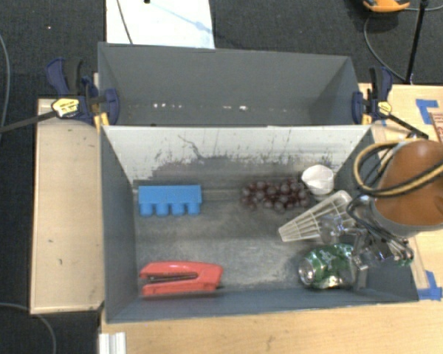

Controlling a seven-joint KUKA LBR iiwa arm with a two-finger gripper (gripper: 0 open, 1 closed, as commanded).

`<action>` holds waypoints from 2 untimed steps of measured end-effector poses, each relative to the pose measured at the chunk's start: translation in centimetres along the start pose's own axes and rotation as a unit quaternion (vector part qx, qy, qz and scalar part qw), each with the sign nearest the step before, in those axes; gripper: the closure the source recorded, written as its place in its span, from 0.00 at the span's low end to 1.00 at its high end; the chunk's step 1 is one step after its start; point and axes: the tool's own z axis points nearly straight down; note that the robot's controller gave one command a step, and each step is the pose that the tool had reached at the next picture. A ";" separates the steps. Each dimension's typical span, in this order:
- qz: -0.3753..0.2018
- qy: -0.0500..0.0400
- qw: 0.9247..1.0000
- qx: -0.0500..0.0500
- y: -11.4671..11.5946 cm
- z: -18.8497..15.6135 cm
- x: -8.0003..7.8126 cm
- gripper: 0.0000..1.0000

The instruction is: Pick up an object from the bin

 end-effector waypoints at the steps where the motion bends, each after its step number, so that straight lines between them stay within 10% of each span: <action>1: -0.036 0.001 0.999 0.000 0.1 0.2 0.1 0.00; 2: -0.100 0.006 0.995 -0.006 -2.3 -1.2 -2.0 1.00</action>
Offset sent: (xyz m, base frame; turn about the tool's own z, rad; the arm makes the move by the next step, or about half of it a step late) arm 0.0280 -0.0196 0.0134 -0.1984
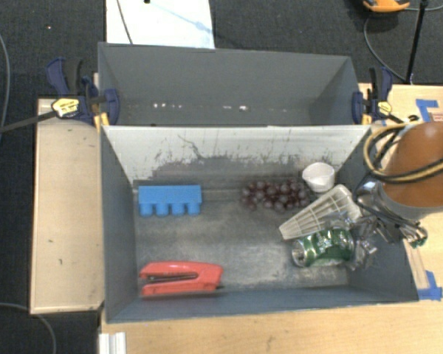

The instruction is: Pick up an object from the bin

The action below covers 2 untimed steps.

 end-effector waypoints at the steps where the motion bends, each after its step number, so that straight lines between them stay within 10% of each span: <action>1: 0.000 0.000 1.000 0.000 0.0 0.0 0.0 1.00; 2: 0.006 -0.002 1.000 0.001 0.2 -4.8 -0.1 1.00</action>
Offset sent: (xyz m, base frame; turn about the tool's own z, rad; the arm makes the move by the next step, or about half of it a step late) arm 0.0015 0.0069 0.1601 0.0405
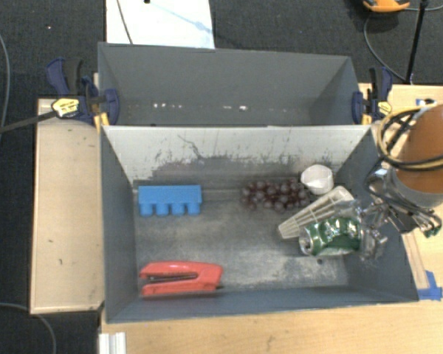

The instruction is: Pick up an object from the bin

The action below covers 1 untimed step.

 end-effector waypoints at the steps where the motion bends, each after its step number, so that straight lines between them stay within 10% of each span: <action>1: 0.003 0.000 1.000 -0.001 0.6 -5.6 0.4 1.00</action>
Offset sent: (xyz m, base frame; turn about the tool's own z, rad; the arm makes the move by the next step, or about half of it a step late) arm 0.0064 0.0119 0.1376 0.0082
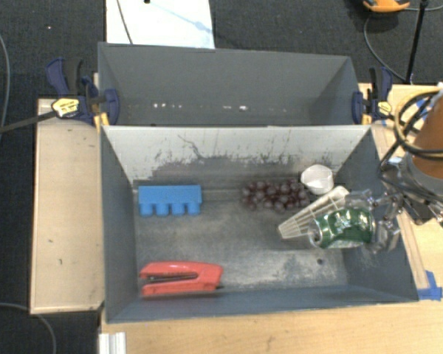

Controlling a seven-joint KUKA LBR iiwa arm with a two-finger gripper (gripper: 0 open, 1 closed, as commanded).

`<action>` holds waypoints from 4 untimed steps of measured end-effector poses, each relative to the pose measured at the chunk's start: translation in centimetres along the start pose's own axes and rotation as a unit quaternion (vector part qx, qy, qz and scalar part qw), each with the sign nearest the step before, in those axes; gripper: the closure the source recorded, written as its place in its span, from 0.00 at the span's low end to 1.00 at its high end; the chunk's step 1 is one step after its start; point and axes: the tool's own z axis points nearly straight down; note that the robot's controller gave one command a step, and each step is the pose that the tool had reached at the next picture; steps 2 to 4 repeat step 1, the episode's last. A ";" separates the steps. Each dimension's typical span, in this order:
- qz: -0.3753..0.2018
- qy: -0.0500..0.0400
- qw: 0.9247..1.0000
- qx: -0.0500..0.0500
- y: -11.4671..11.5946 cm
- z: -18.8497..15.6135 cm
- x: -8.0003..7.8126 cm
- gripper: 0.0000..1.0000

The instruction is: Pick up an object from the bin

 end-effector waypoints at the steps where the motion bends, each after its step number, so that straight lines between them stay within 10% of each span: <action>1: 0.001 0.000 1.000 0.000 0.2 -6.0 -0.9 1.00; 4: 0.001 0.000 1.000 0.000 0.2 -6.0 -0.9 1.00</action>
Offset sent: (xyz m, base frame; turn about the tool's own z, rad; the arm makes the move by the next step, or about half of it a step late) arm -0.0002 0.0391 0.0710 0.0218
